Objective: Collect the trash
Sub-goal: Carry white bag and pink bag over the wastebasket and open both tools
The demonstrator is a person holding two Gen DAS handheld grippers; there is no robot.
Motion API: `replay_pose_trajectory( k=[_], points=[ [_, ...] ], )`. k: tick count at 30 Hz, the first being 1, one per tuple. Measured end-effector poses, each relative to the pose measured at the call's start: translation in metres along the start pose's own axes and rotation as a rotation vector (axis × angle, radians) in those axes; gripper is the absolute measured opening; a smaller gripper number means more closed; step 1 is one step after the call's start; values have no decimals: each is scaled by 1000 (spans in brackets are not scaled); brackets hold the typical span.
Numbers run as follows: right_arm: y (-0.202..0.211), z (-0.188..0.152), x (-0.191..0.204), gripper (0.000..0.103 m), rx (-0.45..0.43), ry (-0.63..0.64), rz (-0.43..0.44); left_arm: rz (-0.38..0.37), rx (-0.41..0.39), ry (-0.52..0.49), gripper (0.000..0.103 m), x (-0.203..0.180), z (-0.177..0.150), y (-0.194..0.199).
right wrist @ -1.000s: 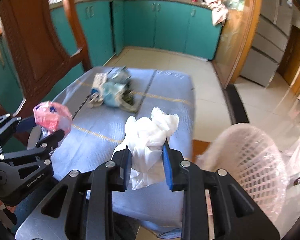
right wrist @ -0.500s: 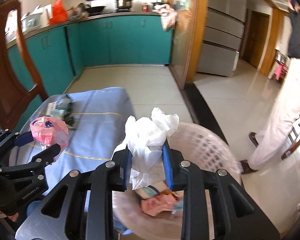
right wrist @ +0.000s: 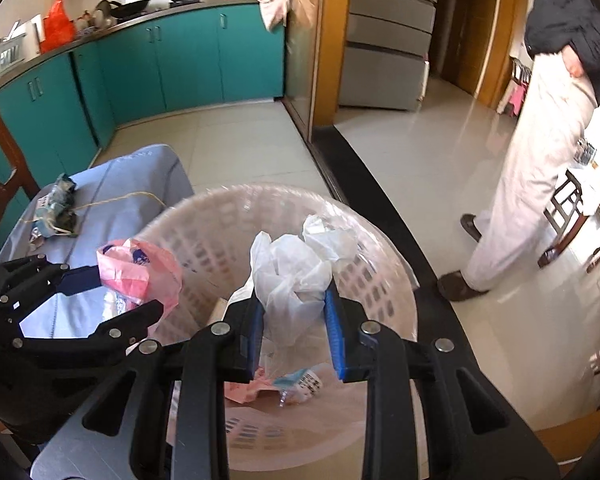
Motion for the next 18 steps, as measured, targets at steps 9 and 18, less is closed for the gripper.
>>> replay_pose_trajectory(
  k=[9,18],
  points=[
    [-7,-2,-10,46,18,-40,-13,75,-64,39,93,18,6,11],
    [-7,5,20,72,-10,2,-3,243,-74,269,93,107,-29,24]
  ],
)
Point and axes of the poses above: each gripper's, at about its wrist camera, not at the fingertips, and y roughly against the way its jaws point, x to its left, z to its top, the point moved 3 cm from there along -y, roughly the way its jaws point, and after that the axes turned 13 degrees about x, right-handed, at the moved point
